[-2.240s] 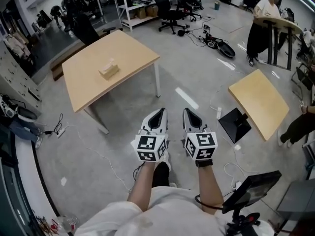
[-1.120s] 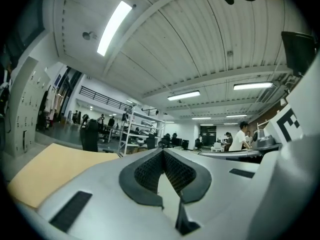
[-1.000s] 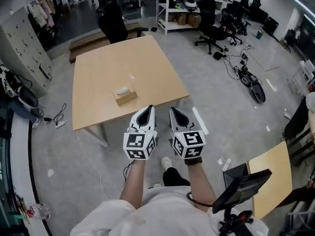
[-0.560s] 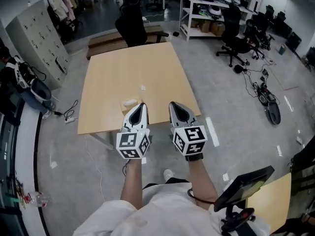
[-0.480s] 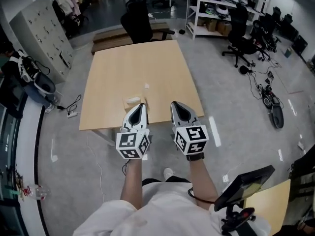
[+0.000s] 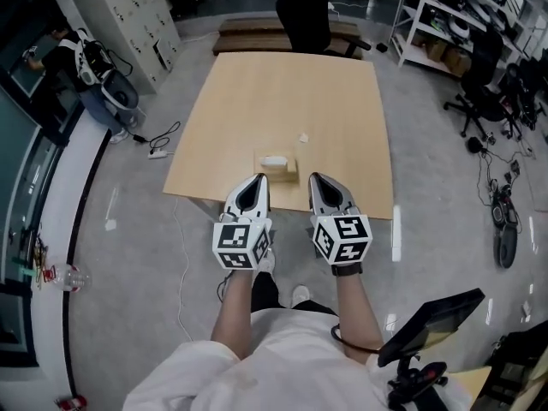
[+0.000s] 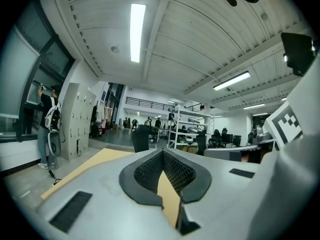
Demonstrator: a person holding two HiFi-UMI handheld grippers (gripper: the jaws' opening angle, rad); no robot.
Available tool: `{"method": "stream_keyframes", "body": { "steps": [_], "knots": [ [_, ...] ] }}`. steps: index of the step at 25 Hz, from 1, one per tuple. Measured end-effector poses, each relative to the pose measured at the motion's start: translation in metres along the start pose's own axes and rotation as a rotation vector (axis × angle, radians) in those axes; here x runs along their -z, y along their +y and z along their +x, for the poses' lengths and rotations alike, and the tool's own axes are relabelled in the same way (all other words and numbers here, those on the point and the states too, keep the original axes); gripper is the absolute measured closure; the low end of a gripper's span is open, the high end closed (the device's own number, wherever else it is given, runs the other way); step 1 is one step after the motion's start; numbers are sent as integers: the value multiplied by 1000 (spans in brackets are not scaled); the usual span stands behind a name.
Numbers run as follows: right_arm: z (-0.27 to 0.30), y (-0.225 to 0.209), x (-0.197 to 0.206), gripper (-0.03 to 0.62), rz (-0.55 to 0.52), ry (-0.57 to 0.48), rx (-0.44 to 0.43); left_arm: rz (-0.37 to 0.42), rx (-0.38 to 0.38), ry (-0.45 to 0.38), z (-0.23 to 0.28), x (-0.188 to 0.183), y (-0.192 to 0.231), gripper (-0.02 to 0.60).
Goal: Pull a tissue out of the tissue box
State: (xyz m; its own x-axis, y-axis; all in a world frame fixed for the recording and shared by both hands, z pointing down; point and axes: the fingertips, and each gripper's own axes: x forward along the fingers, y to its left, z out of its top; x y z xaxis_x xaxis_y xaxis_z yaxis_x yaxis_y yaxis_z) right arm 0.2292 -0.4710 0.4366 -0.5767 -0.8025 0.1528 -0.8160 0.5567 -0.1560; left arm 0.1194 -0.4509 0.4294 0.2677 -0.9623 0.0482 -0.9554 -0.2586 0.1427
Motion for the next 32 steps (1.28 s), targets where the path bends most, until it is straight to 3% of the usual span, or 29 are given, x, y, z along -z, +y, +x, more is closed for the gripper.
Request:
{"method": "stream_keyframes", "body": {
  "steps": [8, 17, 24, 28, 32],
  "knots": [
    [105, 2, -20, 592, -31, 10, 7, -4, 14, -25, 70, -24, 81, 592],
    [197, 0, -69, 592, -108, -52, 61, 19, 114, -93, 155, -74, 151, 592],
    [220, -38, -21, 592, -103, 62, 115, -41, 142, 4, 195, -19, 178, 592],
    [237, -56, 2, 592, -115, 179, 71, -32, 167, 50, 215, -2, 171, 592],
    [259, -61, 34, 592, -156, 303, -33, -42, 174, 93, 239, 16, 179, 592]
  ]
}}
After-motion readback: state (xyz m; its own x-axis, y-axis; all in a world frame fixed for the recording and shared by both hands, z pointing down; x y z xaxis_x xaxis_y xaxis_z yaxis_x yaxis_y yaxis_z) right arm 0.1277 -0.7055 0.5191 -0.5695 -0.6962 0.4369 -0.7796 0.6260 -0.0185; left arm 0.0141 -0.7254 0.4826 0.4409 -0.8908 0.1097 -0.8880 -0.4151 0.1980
